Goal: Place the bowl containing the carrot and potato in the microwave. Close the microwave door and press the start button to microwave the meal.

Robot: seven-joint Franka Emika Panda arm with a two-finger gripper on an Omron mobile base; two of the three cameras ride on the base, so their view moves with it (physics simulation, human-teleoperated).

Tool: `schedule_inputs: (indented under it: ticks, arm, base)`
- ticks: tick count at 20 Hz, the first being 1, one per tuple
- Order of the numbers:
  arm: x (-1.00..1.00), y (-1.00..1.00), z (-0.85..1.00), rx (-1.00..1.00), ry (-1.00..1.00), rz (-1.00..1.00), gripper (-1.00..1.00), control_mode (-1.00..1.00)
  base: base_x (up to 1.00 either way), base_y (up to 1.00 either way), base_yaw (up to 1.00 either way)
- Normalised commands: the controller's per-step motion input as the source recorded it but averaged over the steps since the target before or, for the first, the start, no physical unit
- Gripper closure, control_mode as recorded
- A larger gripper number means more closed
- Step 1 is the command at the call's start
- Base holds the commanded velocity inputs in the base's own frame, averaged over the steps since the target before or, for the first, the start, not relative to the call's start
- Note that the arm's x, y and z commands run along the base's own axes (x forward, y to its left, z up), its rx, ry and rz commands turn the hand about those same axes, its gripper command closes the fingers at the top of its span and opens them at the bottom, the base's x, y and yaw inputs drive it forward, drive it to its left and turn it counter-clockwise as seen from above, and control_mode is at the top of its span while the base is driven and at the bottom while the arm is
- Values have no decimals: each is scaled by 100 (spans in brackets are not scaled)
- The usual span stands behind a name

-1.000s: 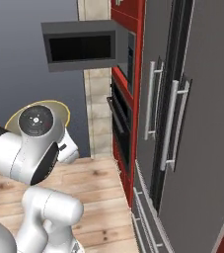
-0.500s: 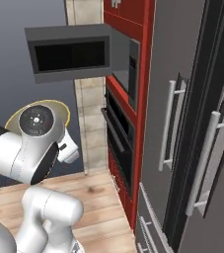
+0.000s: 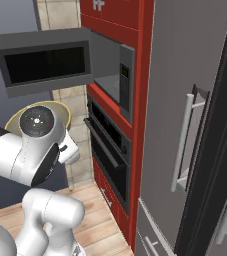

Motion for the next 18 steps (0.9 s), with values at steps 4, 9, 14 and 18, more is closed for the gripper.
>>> schedule_inputs:
  ticks: [4, 9, 14, 18]
  arm:
    - [0, 0, 0, 0, 0, 0, 100, 100]
    - [0, 0, 0, 0, 0, 0, 100, 100]
    - [0, 0, 0, 0, 0, 0, 100, 100]
    - [0, 0, 0, 0, 0, 0, 100, 100]
  base:
    - [37, 59, -37]
    - [35, 67, -36]
    - [33, 65, -36]
    - [30, 60, -37]
